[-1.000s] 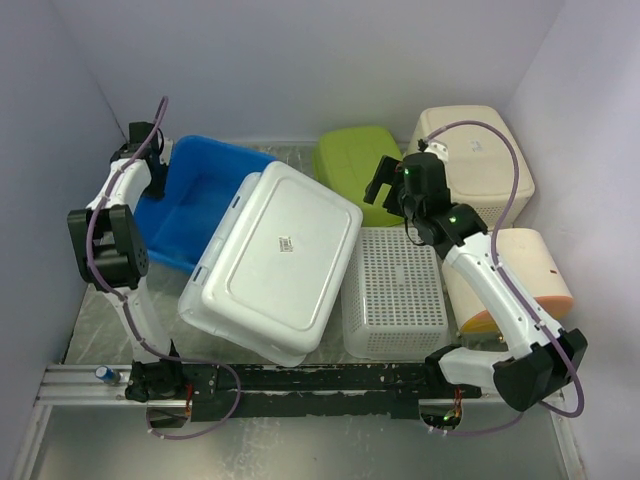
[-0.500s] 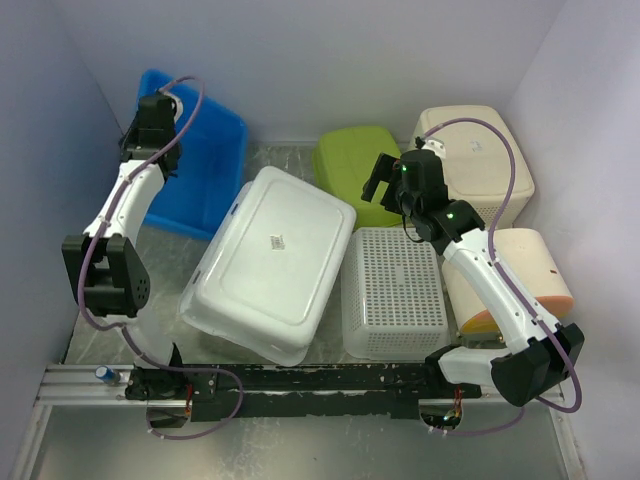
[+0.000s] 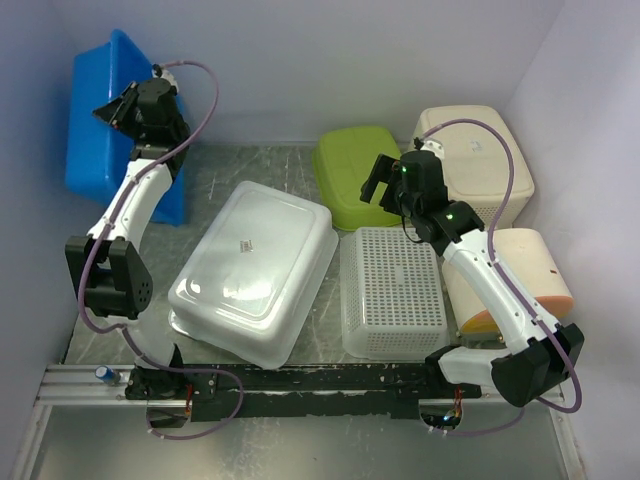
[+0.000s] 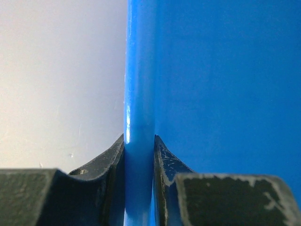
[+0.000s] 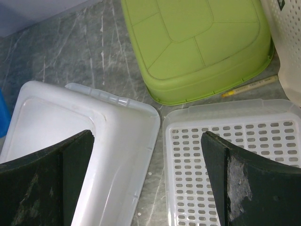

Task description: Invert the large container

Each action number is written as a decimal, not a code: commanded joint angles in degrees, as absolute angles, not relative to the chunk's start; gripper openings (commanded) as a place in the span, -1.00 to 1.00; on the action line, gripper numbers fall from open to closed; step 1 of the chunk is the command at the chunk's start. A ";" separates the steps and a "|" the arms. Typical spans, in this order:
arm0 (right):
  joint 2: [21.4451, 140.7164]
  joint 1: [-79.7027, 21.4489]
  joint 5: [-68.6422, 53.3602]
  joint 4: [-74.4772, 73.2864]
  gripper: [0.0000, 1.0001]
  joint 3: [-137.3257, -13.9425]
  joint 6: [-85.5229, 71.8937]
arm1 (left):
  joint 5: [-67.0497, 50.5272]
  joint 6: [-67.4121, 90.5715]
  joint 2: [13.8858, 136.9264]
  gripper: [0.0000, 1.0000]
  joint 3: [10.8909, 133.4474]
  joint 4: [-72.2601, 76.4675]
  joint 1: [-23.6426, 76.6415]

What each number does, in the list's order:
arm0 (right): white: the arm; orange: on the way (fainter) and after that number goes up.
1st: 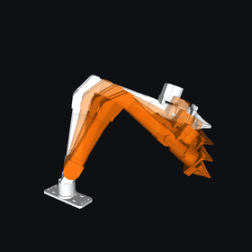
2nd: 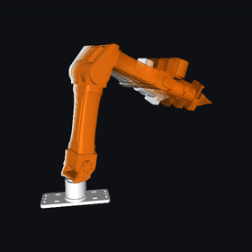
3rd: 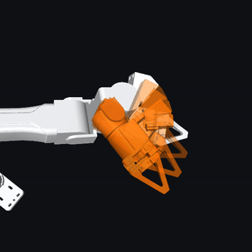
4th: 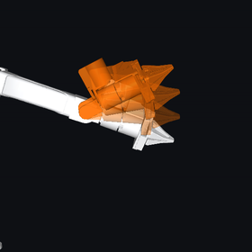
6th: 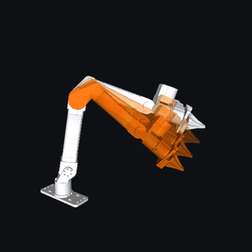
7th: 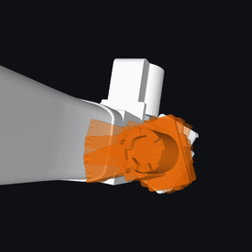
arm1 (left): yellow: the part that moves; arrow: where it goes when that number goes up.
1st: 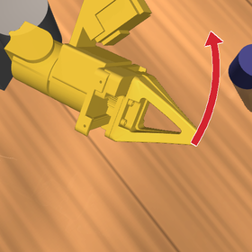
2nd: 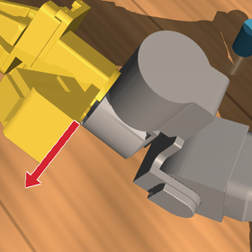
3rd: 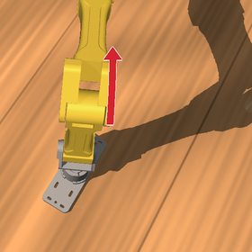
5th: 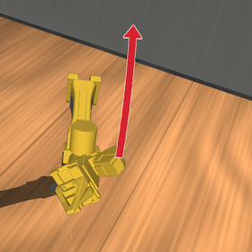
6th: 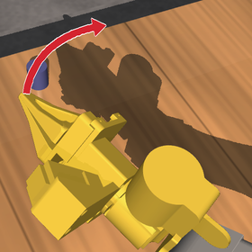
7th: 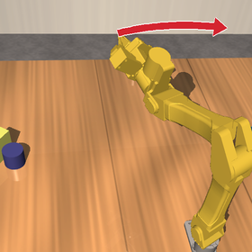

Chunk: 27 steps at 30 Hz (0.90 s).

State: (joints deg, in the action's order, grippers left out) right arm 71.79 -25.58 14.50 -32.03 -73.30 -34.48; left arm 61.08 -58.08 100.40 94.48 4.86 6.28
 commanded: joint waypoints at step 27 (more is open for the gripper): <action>96.74 -24.37 -18.76 -7.89 0.98 -92.49 -55.25 | 65.66 -78.14 100.10 -0.86 72.01 41.63 26.33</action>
